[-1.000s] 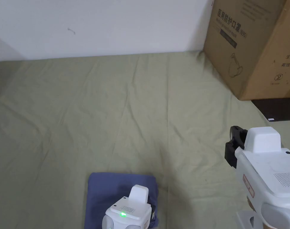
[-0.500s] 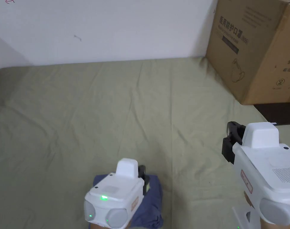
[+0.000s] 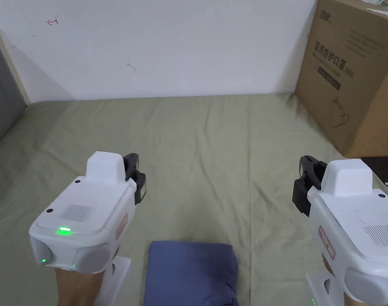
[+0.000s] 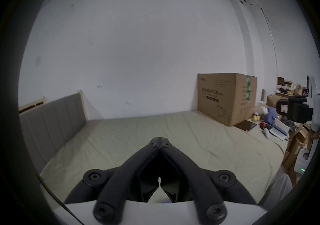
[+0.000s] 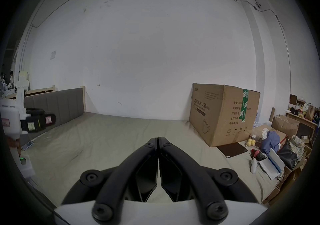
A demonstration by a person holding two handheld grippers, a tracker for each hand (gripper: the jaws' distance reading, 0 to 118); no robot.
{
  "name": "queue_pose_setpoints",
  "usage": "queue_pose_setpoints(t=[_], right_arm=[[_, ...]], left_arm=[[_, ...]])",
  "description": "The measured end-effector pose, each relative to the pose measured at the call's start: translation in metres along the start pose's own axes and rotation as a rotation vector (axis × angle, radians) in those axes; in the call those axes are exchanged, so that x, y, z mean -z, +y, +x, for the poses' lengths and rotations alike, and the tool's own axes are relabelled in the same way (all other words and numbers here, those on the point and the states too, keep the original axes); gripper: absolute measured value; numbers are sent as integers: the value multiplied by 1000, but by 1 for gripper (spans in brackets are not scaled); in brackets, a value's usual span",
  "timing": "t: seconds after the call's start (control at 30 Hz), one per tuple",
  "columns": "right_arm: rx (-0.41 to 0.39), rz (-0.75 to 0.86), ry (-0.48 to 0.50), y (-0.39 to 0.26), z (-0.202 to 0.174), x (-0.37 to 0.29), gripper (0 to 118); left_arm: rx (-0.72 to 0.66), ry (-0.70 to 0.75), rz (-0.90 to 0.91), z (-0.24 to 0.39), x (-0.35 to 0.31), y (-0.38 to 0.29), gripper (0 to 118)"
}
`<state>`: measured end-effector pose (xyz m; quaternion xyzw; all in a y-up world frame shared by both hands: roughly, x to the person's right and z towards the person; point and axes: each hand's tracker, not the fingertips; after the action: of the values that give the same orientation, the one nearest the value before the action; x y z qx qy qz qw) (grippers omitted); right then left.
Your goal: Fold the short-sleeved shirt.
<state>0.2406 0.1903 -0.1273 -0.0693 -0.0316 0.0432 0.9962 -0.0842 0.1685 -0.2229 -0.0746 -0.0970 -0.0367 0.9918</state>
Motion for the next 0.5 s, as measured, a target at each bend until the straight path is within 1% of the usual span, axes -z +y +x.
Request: queue_pose_setpoints(t=[0.2, 0.3, 0.5], right_arm=[[5, 44, 19, 2, -14, 2, 0], [4, 54, 29, 1, -19, 4, 0], [11, 47, 35, -4, -23, 8, 0]], left_arm=[[-39, 87, 49, -35, -9, 1, 0], [-30, 126, 46, -46, -13, -2, 0], [-51, 157, 44, -58, -16, -5, 0]])
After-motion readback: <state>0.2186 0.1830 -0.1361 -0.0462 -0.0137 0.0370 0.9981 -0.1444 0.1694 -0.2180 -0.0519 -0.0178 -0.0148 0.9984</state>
